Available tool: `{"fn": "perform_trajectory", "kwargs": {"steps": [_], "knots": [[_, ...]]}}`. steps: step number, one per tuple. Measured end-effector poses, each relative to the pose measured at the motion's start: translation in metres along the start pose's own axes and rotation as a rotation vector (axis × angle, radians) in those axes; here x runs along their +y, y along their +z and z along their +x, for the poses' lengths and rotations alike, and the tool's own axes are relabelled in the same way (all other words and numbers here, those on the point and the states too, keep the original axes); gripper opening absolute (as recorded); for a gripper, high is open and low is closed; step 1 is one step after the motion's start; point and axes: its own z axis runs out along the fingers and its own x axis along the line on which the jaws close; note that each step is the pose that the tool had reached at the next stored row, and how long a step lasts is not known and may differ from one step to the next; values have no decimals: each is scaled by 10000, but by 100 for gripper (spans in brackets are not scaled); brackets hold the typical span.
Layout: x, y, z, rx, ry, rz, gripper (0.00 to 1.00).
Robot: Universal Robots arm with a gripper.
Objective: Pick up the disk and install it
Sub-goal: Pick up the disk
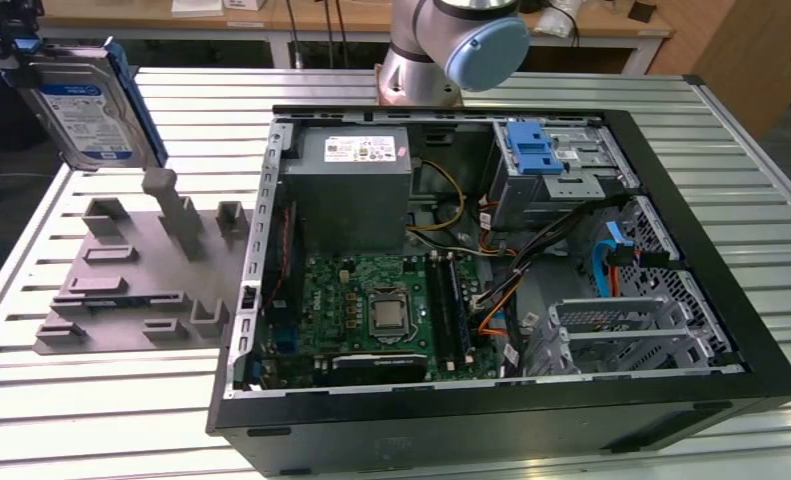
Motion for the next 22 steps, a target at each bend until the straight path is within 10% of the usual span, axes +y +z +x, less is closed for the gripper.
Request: {"fn": "perform_trajectory", "kwargs": {"steps": [22], "knots": [[2, -102, -44, 52, 1, 2, 36]]}}
